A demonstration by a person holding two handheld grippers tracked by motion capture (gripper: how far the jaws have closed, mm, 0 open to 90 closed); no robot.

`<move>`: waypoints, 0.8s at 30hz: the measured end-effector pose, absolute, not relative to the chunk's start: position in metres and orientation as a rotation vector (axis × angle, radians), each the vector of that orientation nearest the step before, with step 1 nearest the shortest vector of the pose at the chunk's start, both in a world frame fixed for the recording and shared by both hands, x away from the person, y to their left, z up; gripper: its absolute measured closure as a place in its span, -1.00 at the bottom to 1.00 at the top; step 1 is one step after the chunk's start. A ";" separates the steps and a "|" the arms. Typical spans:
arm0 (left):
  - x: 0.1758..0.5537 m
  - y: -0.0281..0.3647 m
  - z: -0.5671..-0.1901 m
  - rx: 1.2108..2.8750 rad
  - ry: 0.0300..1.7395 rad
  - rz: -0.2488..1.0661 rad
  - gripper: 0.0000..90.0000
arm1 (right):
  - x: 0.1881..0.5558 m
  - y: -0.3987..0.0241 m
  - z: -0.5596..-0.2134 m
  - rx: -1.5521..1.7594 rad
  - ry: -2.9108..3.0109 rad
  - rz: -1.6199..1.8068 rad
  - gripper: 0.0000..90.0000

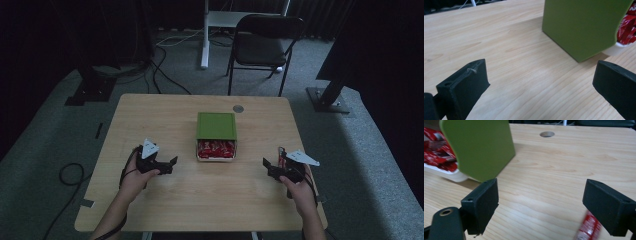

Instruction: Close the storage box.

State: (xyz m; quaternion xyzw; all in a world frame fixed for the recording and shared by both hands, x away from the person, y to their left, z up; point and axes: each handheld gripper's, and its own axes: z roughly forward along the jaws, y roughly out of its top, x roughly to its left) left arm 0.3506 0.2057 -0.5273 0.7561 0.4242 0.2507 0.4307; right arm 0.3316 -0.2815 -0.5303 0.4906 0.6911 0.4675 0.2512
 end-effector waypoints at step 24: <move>0.325 0.273 -0.546 1.845 1.376 0.645 -0.99 | 0.303 -0.323 -0.562 1.481 1.880 1.126 -0.71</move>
